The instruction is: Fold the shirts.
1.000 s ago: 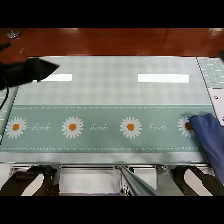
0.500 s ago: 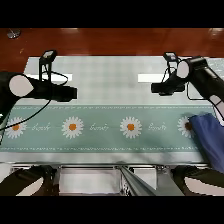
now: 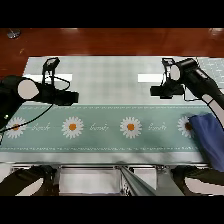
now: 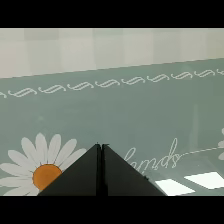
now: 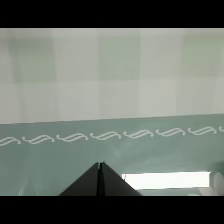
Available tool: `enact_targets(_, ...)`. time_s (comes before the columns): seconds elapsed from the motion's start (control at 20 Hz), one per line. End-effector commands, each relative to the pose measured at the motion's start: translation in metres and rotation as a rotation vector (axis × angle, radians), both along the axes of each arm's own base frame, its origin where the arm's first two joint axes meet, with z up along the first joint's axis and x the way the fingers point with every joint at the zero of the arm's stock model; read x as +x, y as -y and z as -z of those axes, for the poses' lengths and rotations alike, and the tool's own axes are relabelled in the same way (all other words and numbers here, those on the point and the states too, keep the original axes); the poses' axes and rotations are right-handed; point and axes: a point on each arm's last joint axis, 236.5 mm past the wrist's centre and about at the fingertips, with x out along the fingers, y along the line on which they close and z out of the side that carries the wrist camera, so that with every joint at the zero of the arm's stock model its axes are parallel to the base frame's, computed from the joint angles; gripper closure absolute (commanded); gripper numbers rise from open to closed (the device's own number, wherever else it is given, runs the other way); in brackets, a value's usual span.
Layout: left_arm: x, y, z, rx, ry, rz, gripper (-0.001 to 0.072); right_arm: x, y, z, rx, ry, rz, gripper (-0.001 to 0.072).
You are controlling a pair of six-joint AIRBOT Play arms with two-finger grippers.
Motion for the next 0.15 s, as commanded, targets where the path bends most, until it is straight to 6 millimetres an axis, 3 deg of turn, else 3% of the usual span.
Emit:
enact_targets(0.0, -0.0004, -0.0002, 0.0008, 0.001, -0.003, -0.003, 0.0674, -0.0005, 0.0008, 0.0003, -0.004, -0.003, 0.004, 0.0686)
enact_targets(0.1, -0.0004, -0.0002, 0.0008, 0.001, -0.003, -0.003, 0.0674, -0.0005, 0.0008, 0.0003, -0.004, -0.003, 0.004, 0.0686)
